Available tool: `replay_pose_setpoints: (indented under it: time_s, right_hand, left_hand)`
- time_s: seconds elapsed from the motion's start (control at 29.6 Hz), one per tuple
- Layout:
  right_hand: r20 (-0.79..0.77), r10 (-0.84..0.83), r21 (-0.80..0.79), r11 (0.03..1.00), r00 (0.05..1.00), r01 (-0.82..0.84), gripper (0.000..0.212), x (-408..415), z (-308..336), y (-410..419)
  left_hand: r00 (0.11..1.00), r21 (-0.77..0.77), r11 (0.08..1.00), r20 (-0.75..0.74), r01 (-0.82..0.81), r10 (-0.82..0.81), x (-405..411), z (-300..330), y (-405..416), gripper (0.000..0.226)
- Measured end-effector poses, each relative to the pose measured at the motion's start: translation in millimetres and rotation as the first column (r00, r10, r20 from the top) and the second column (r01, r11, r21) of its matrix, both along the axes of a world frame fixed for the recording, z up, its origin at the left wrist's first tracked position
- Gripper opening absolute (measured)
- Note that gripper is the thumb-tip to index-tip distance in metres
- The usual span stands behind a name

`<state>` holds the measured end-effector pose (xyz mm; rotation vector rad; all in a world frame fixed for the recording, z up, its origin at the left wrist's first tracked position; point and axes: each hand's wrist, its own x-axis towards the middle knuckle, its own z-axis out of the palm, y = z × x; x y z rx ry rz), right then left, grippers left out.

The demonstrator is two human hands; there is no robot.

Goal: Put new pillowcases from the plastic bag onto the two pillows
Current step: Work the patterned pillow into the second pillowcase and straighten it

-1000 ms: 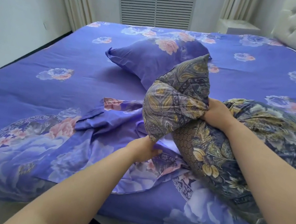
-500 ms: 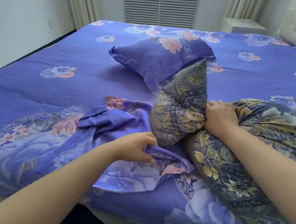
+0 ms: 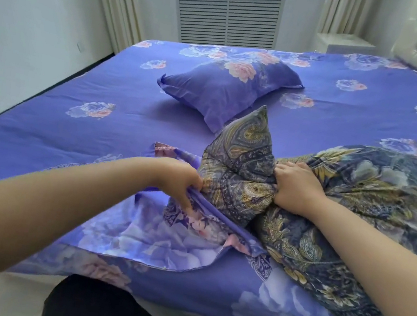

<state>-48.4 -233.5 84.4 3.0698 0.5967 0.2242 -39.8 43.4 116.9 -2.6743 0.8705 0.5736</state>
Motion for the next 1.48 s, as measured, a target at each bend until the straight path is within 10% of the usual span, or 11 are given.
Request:
replay_pose_setpoints:
  time_s: [0.2, 0.37, 0.54, 0.74, 0.88, 0.98, 1.15, 1.28, 1.42, 1.48]
  right_hand:
    - [-0.028, -0.008, 0.127, 0.992, 1.000, 0.011, 0.013, -15, -4, 12]
    - [-0.049, 0.071, 0.085, 0.994, 0.996, -0.066, 0.016, -28, -3, 18]
    - [-0.051, 0.139, -0.024, 0.990, 0.989, -0.140, 0.014, -31, -3, 35]
    - [-0.136, 0.142, -0.143, 0.976, 0.980, -0.161, 0.021, -14, 15, 57]
    - [-0.249, 0.109, 0.045, 0.994, 0.962, -0.101, 0.050, -2, 4, 63]
    - [-0.110, 0.041, 0.101, 0.994, 0.993, -0.030, 0.067, 3, -7, 44]
    - [-0.062, -0.156, 0.260, 0.951, 0.986, 0.167, 0.090, 1, -24, 30]
    - [-0.074, -0.199, 0.164, 0.964, 0.977, 0.208, 0.084, 8, -23, 38]
    - [-0.036, -0.197, 0.095, 0.975, 0.980, 0.200, 0.087, 6, -25, 42]
    - [0.047, -0.122, 0.159, 0.981, 0.991, 0.113, 0.084, -3, -26, 41]
  left_hand:
    - [0.986, 0.349, 0.924, 0.005, 0.157, -0.169, 7, 2, -5, 0.049]
    - [0.840, 0.486, 0.851, 0.362, 0.201, -0.405, 40, 27, 24, 0.028]
    - [0.706, 0.077, 0.978, 0.681, 0.194, -0.194, 60, 60, 12, 0.026]
    - [0.671, -0.272, 0.889, 0.739, 0.368, -0.052, 26, 68, -82, 0.029]
    - [0.930, -0.602, 0.757, 0.367, 0.255, -0.022, 7, 46, -128, 0.025]
    - [0.963, -0.818, 0.574, 0.181, 0.034, 0.201, 22, 31, -111, 0.028]
    - [0.894, -0.796, 0.596, 0.187, -0.105, 0.408, 8, -15, -78, 0.049]
    - [0.833, -0.879, 0.418, 0.045, -0.229, 0.551, -29, -38, -81, 0.034]
    - [0.776, -0.632, 0.727, 0.306, -0.268, 0.552, -45, -38, -81, 0.049]
    - [0.748, -0.617, 0.742, 0.358, -0.260, 0.560, -43, -32, -78, 0.036]
